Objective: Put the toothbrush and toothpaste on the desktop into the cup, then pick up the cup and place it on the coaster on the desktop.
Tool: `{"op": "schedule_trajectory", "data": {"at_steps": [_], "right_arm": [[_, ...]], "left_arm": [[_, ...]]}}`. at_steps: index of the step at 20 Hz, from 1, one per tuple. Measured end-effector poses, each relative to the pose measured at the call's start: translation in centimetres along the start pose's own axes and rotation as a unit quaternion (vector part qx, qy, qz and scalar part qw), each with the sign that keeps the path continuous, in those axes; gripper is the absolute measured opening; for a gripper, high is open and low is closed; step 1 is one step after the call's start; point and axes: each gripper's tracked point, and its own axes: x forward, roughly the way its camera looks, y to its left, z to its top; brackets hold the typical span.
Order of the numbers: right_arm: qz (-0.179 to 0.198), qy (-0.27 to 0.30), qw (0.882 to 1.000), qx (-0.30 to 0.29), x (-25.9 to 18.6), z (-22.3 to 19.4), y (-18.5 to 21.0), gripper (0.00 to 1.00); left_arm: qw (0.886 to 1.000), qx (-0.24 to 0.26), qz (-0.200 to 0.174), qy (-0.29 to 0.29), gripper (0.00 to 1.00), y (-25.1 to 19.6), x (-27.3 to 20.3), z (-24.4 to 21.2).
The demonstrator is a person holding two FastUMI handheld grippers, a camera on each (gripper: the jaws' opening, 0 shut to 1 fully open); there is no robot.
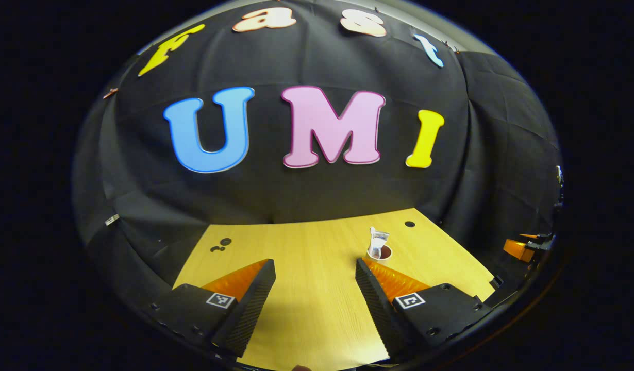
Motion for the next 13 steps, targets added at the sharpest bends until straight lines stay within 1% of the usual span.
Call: {"op": "schedule_trajectory", "data": {"at_steps": [3,5,6,9,13], "right_arm": [[0.020,-0.018,1.000,-0.001,-3.0,0.7,2.0,0.98],[0.040,-0.032,0.999,0.002,-4.7,1.0,3.9,0.98],[0.049,-0.033,0.998,0.005,-5.4,0.6,4.7,0.98],[0.073,-0.040,0.997,0.003,-7.8,0.1,6.8,0.98],[0.086,-0.032,0.996,0.009,-9.9,-0.9,8.0,0.98]], "left_arm": [[0.999,-0.004,0.019,-0.035,0.97,1.9,-4.2,-0.8],[0.997,-0.008,0.047,-0.054,0.97,3.3,-7.0,-2.2],[0.997,-0.017,0.051,-0.062,0.97,3.6,-8.4,-2.8],[0.995,-0.044,0.034,-0.087,0.98,2.5,-11.9,-5.1],[0.993,-0.046,0.009,-0.106,0.98,1.4,-14.4,-5.9]]}}
